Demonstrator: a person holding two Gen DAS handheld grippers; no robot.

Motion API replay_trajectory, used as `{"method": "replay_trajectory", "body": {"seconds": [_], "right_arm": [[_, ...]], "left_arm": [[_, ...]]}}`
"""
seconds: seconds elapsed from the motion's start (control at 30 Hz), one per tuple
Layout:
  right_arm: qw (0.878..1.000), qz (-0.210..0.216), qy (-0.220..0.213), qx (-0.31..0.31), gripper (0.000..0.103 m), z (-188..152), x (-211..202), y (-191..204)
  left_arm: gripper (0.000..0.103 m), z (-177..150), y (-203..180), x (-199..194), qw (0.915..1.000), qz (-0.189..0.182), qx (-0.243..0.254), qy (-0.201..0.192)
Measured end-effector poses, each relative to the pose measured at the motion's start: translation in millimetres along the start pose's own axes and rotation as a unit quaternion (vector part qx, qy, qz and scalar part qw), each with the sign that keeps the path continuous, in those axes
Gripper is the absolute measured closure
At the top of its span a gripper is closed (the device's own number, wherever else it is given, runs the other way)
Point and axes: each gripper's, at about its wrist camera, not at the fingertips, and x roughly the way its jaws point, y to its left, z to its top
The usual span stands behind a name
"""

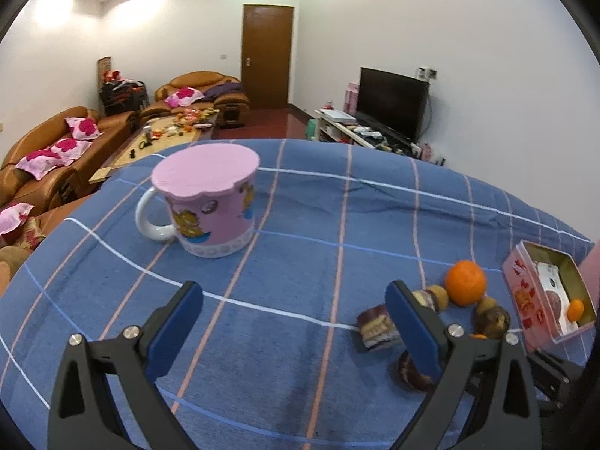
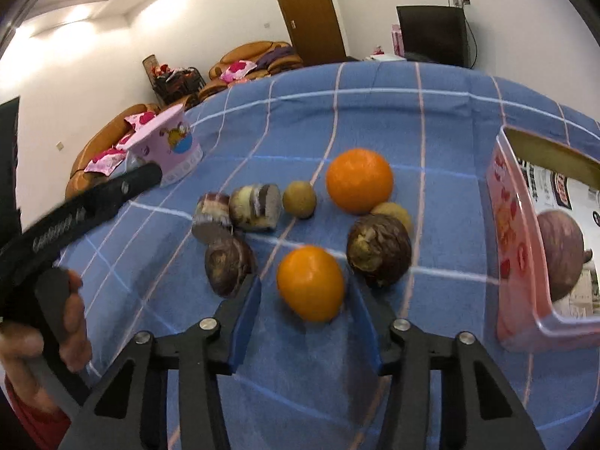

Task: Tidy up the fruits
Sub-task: 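Move both tools back from the tin toward the remaining fruit, then grasp a dark mangosteen with the left tool while the right tool grasps an orange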

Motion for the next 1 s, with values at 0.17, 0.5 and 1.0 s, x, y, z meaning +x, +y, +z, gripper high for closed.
{"method": "replay_trajectory", "body": {"seconds": [0.17,0.5,1.0], "right_arm": [[1.000,-0.004,0.006,-0.006,0.054,6,6,5],[1.000,0.013,-0.016,-0.012,0.068,-4,-22,-4],[0.993,-0.030,-0.110,0.015,0.068,2,-78,-45]], "left_arm": [[0.007,-2,-11,-1,0.9991,-0.035,0.018,0.015],[0.034,-10,-28,3,0.9866,-0.140,0.035,0.075],[0.057,-43,-86,21,0.9787,-0.094,0.143,0.114]]}}
